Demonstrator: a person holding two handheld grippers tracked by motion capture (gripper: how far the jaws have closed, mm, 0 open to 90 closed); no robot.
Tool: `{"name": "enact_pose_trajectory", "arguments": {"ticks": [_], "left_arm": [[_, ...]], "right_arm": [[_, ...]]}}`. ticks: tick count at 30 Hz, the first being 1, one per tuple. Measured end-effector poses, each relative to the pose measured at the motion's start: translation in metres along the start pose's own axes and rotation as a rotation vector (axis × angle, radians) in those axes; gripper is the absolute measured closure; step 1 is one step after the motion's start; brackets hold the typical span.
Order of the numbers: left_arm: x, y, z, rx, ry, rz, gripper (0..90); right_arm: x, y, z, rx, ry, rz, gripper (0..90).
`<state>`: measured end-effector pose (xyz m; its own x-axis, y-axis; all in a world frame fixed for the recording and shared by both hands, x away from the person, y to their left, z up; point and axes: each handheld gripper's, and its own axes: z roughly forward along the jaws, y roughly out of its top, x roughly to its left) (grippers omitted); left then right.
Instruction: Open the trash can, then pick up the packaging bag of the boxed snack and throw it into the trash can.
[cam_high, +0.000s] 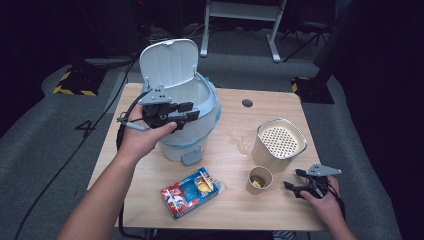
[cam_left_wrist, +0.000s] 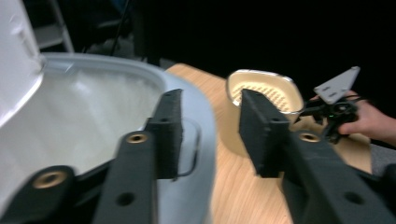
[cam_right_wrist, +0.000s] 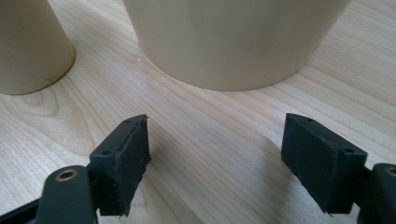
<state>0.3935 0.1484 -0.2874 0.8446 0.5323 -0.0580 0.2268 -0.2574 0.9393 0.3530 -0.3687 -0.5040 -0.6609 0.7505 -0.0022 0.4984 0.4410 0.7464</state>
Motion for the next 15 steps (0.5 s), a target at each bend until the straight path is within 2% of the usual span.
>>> {"name": "enact_pose_trajectory", "arguments": {"ticks": [4,7,11,15], "left_arm": [[-0.010,-0.001,-0.011,-0.006,-0.021,0.017,53.9],[-0.015,-0.005,-0.018,-0.007,-0.013,0.020,51.2],[-0.021,-0.016,-0.024,0.018,-0.006,0.022,47.7],[-0.032,-0.030,-0.028,0.046,-0.032,0.035,46.3]], "right_arm": [[0.000,0.000,0.000,0.000,0.000,0.000,23.5],[0.000,0.000,0.000,0.000,0.000,0.000,23.5],[0.000,0.000,0.000,0.000,0.000,-0.001,23.5],[0.000,0.000,0.000,0.000,0.001,-0.002,23.5]]}}
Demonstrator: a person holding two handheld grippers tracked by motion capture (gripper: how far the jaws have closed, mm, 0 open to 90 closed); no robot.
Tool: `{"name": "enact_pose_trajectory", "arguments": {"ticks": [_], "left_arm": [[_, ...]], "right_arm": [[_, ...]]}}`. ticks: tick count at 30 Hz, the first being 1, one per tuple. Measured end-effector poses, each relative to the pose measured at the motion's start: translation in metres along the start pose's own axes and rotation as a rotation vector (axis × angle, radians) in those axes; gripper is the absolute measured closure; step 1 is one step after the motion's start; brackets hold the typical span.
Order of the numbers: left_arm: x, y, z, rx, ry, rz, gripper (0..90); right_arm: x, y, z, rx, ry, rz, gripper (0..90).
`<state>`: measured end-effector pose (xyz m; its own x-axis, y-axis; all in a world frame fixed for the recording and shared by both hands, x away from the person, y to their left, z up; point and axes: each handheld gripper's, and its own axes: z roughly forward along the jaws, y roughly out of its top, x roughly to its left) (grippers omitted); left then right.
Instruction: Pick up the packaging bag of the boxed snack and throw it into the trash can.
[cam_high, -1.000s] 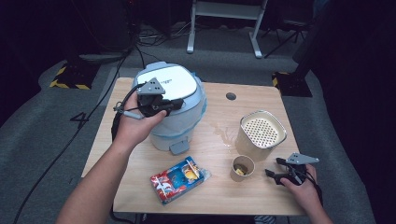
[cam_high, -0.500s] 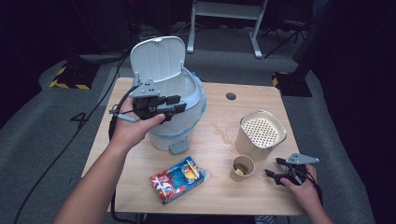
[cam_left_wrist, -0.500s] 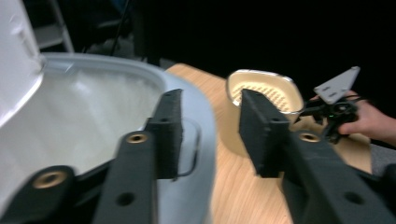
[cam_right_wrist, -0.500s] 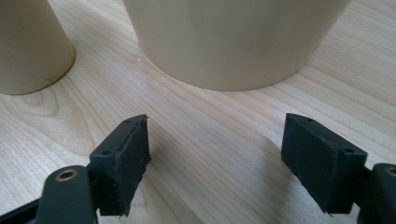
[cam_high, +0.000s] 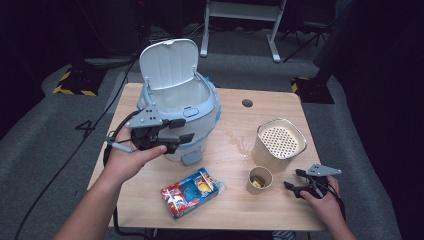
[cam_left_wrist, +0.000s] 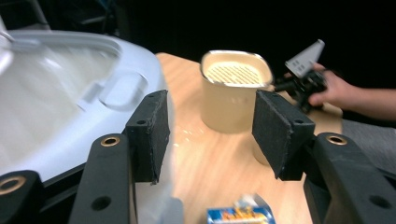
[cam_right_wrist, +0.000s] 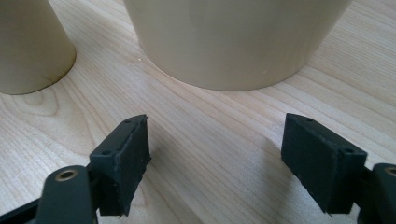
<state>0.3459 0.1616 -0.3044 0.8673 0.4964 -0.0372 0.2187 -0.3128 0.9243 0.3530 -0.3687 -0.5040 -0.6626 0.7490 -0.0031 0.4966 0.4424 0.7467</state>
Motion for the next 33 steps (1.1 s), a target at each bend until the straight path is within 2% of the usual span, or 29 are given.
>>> {"name": "enact_pose_trajectory", "arguments": {"ticks": [4,6,12,16,22,24,28,33], "left_arm": [[-0.007,-0.016,0.000,0.015,-0.010,-0.005,46.0],[-0.007,-0.025,0.002,0.013,-0.012,-0.021,46.0],[-0.004,-0.056,0.011,0.050,-0.011,-0.062,46.4],[-0.002,-0.077,0.021,0.085,-0.045,-0.099,46.2],[0.004,-0.105,0.036,0.125,-0.054,-0.141,47.4],[0.005,-0.112,0.040,0.151,-0.045,-0.142,51.4],[0.007,-0.124,0.048,0.177,-0.056,-0.177,55.8],[0.008,-0.137,0.058,0.224,-0.062,-0.196,58.7]], "right_arm": [[0.000,0.000,0.000,0.000,0.000,0.000,23.5],[0.000,0.000,0.000,0.000,0.000,0.001,23.5],[0.000,0.000,0.000,0.000,0.000,0.001,23.5],[0.000,0.000,0.000,0.000,0.000,0.001,23.5],[0.000,0.000,0.000,0.000,0.001,0.001,23.4],[0.000,0.000,0.000,0.000,0.000,0.001,23.5],[0.000,0.000,0.000,0.000,0.000,0.001,23.5],[0.000,0.000,0.000,0.000,0.001,0.002,23.4]]}}
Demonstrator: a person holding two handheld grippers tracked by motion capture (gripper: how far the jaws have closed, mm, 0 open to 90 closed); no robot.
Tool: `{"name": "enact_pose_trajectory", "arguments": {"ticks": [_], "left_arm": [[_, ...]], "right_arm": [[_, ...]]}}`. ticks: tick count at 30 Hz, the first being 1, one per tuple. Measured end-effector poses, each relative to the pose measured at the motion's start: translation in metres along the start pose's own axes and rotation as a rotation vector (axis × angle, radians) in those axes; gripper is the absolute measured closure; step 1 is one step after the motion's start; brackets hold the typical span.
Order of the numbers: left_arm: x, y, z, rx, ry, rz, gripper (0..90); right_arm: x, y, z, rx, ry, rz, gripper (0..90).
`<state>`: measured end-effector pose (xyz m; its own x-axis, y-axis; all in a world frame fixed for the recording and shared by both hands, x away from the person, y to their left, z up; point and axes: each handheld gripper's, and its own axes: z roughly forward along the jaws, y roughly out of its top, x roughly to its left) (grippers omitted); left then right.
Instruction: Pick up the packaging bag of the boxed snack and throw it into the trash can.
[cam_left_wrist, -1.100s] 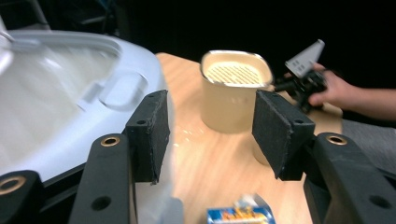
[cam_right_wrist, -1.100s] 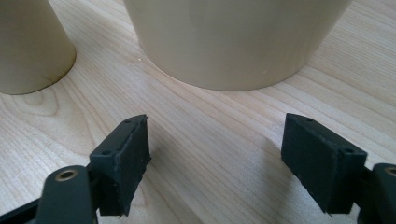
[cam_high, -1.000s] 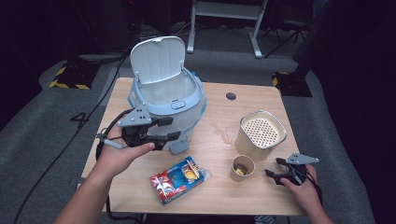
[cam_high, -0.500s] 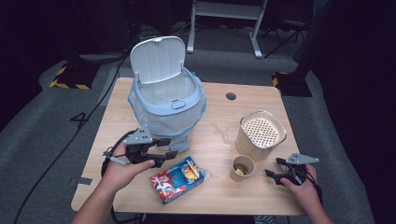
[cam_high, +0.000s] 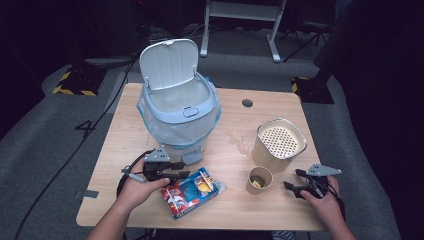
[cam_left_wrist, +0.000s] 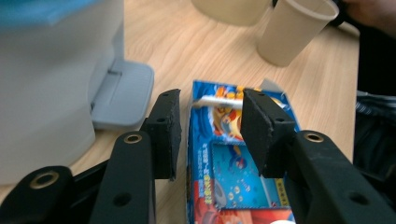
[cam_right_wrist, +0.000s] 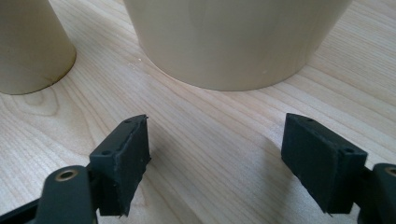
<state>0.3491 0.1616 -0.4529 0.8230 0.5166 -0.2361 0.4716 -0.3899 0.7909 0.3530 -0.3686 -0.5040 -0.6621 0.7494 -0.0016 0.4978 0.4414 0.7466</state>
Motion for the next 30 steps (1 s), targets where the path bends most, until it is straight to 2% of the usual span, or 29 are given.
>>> {"name": "enact_pose_trajectory", "arguments": {"ticks": [5,8,14,17,22,30], "left_arm": [[0.006,-0.007,0.009,0.051,0.011,-0.019,60.1],[0.008,-0.009,0.013,0.081,0.029,-0.009,60.9],[0.010,-0.011,0.020,0.124,0.003,-0.029,62.6],[0.010,-0.012,0.023,0.152,0.006,-0.032,64.2],[0.011,-0.012,0.024,0.170,-0.016,-0.085,72.5],[0.013,-0.014,0.025,0.169,-0.019,-0.122,68.3]], "right_arm": [[0.000,0.000,0.000,0.000,0.000,0.000,23.4],[0.000,0.000,0.000,0.000,0.000,0.000,23.5],[0.000,0.000,0.000,0.000,0.000,-0.001,23.4],[0.000,0.000,0.000,0.000,0.000,-0.001,23.4],[0.000,0.000,0.000,0.000,0.000,-0.001,23.5],[0.000,0.000,0.000,0.000,0.000,-0.001,23.4]]}}
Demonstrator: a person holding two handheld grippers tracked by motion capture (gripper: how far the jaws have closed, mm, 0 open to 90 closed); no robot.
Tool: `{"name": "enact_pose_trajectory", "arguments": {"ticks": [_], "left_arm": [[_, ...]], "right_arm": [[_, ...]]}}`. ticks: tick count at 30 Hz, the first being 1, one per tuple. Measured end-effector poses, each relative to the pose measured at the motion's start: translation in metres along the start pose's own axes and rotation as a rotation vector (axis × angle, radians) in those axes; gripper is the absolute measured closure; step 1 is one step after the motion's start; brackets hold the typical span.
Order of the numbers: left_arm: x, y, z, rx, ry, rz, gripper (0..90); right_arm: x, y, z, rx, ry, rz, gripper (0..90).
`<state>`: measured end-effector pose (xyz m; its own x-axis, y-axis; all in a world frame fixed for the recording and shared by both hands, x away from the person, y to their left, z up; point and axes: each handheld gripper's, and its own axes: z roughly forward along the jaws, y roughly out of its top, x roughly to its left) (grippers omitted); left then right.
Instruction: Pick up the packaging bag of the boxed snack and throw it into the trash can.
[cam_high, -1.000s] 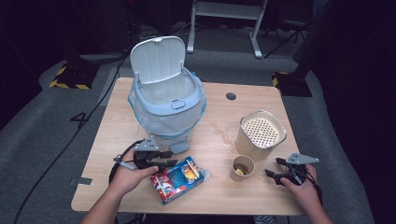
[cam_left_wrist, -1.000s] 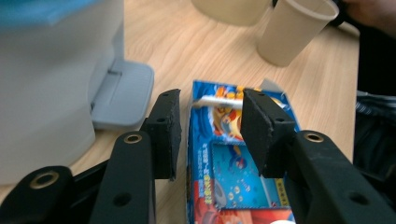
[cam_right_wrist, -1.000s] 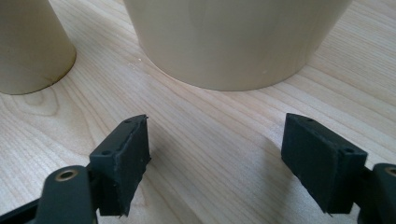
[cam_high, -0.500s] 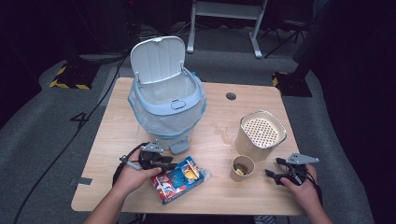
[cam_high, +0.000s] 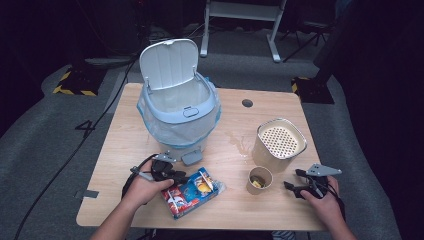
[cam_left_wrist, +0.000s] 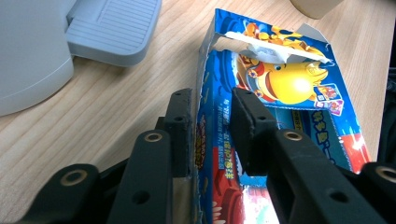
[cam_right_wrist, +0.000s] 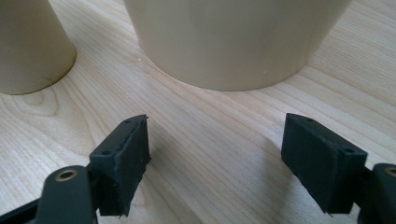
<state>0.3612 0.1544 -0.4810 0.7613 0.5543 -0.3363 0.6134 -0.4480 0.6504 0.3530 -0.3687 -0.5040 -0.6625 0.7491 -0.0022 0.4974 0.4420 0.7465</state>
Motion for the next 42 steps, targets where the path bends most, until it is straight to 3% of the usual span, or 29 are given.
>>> {"name": "enact_pose_trajectory", "arguments": {"ticks": [6,8,12,22,32,36,38,42], "left_arm": [[-0.003,0.000,0.001,0.020,-0.012,0.021,60.9],[-0.004,-0.001,0.003,0.049,0.023,0.047,61.7],[-0.002,-0.001,0.007,0.091,0.054,0.050,63.2],[-0.002,0.001,0.005,0.056,-0.006,0.002,60.5],[0.003,0.003,0.004,0.105,0.030,0.006,76.2],[0.001,0.003,0.004,0.113,0.040,0.021,76.9],[-0.001,0.003,0.002,0.104,0.062,0.038,77.2],[-0.005,0.005,-0.004,0.049,0.062,0.050,77.8]], "right_arm": [[0.000,0.000,0.000,0.000,0.000,0.000,23.4],[0.000,0.000,0.000,0.000,0.000,0.000,23.4],[0.000,0.000,0.000,0.000,0.000,0.000,23.4],[0.000,0.000,0.000,0.000,0.000,0.000,23.5],[0.000,0.000,0.000,0.000,0.000,0.000,23.4],[0.000,0.000,0.000,0.000,0.000,0.000,23.4],[0.000,0.000,0.000,0.000,0.000,0.000,23.5],[0.000,0.000,0.000,0.000,0.000,0.000,23.5]]}}
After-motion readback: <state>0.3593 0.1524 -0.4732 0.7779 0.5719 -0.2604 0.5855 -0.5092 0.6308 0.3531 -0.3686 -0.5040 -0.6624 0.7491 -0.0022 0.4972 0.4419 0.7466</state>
